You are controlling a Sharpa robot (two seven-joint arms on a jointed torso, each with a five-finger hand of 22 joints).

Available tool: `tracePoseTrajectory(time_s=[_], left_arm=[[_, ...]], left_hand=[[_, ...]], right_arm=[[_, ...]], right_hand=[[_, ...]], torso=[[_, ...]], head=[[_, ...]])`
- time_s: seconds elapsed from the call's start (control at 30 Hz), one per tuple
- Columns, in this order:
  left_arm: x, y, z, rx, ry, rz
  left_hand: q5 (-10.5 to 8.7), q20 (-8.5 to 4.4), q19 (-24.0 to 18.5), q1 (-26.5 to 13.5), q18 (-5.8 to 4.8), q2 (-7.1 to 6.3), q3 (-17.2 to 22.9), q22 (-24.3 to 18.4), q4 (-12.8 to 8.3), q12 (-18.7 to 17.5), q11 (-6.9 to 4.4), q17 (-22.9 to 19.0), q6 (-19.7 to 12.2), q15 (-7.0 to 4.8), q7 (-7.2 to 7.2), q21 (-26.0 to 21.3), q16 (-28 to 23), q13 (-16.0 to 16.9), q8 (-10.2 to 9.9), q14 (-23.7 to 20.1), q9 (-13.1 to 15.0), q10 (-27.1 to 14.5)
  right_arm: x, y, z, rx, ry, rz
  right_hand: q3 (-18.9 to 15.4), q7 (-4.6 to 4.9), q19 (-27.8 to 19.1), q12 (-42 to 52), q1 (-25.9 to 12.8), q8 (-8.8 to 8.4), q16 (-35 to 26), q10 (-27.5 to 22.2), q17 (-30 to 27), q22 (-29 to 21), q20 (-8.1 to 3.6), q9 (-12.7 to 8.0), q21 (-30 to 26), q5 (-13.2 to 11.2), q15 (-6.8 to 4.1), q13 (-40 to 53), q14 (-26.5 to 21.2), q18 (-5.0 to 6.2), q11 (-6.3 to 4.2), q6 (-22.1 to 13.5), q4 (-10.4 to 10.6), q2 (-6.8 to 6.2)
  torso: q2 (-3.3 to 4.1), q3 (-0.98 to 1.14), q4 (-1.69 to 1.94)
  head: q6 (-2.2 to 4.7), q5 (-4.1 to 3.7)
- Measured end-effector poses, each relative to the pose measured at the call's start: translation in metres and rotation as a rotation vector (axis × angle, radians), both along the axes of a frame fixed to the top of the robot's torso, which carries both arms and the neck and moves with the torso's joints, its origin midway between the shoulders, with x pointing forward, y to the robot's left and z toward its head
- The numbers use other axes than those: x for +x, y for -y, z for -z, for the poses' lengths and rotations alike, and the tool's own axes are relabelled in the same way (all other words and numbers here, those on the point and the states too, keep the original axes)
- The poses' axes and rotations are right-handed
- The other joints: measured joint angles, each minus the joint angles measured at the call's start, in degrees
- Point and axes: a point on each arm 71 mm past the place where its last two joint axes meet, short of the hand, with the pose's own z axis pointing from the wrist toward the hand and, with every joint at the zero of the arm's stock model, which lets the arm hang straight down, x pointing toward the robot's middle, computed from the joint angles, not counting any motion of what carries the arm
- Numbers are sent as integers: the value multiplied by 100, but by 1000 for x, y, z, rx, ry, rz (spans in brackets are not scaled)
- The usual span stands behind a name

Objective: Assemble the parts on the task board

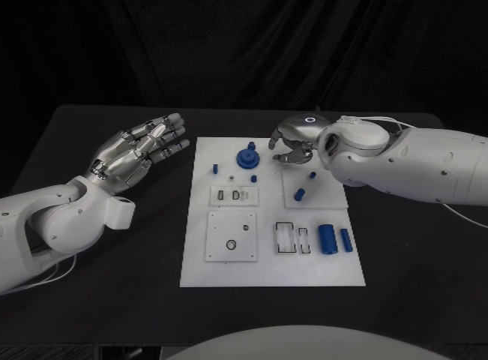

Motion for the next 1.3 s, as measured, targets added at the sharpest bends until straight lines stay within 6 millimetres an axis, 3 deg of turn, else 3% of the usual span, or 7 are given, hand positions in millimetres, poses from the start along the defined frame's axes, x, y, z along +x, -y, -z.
tracePoseTrajectory(time_s=[0.13, 0.33, 0.43, 0.53, 0.87, 1.13, 1.3], left_arm=[[0, -1, 0, 1, 0, -2], [0, -1, 0, 1, -1, -2], [0, 0, 0, 1, -2, 0], [0, 1, 0, 1, -2, 2], [0, 3, 1, 1, -4, 6], [0, 5, 1, 1, -5, 11], [1, 6, 1, 1, -6, 13]], left_hand=[[0, 0, 0, 0, 0, 0, 0, 0, 0, 0, 0, 0, 0, 0, 0, 0, 0, 0, 0, 0, 0, 0], [0, 0, 0, 0, 0, 0, 0, 0, 0, 0, 0, 0, 0, 0, 0, 0, 0, 0, 0, 0, 0, 0], [0, 0, 0, 0, 0, 0, 0, 0, 0, 0, 0, 0, 0, 0, 0, 0, 0, 0, 0, 0, 0, 0], [0, 0, 0, 0, 0, 0, 0, 0, 0, 0, 0, 0, 0, 0, 0, 0, 0, 0, 0, 0, 0, 0], [0, 0, 0, 0, 0, 0, 0, 0, 0, 0, 0, -1, 0, 0, 0, 0, 0, 0, 0, 0, 0, 0], [0, 0, 0, 0, 0, 0, 0, 0, 0, 0, 0, -1, 0, 0, 0, 0, 0, 0, 0, 0, 0, 0], [0, 0, 0, 0, 0, 0, 24, 0, -24, 0, 0, 4, 0, 0, 0, 0, 0, 0, 0, 0, 0, 0]], right_arm=[[-8, 15, -13, 35, 45, 2], [-15, 43, -39, 55, 99, 36], [-19, 61, -47, 54, 110, 69], [-23, 75, -49, 50, 109, 99], [-35, 111, -35, 27, 59, 184], [-37, 128, -17, 7, 22, 229], [-38, 134, -8, -2, 6, 244]], right_hand=[[-75, -39, 0, 0, 0, 65, 0, -6, 0, 0, 0, -7, 27, -119, -43, 0, 1, 0, -37, 233, 75, 0], [-143, -68, -21, -36, -23, 64, -25, 1, 0, -1, -21, -54, 27, -347, -43, 0, 1, 0, -44, 262, 143, -23], [-263, -112, -8, -58, -68, -43, -24, 1, 0, -1, -50, -112, 27, -583, -100, 0, 5, 1, -105, 218, 231, -68], [-333, -175, -9, -58, -68, -163, -24, 0, 0, -1, -74, -185, 41, -640, -124, 0, 3, 0, -149, 67, 270, -68], [-427, -174, -21, -57, -37, -230, -24, -9, 0, -2, -103, -312, 66, -723, -145, 0, 1, 0, -156, -212, 332, -98], [-607, -160, -21, -57, -61, -230, -24, -9, 0, -2, -103, -396, 66, -1062, -145, 0, 1, 0, -156, -301, 512, -122], [-624, -160, -21, -57, -75, -230, -23, -10, 0, -2, -103, -400, 66, -1088, -145, 0, 1, 0, -156, -301, 530, -136]], torso=[[0, 0, 1], [-1, -1, 1], [-2, -4, -1], [-3, -6, -5], [1, -8, 11], [4, 1, 7], [3, 1, 6]], head=[[0, -7], [0, -30], [-11, -34], [-21, -30], [-58, -54], [-75, -48], [-81, -46]])
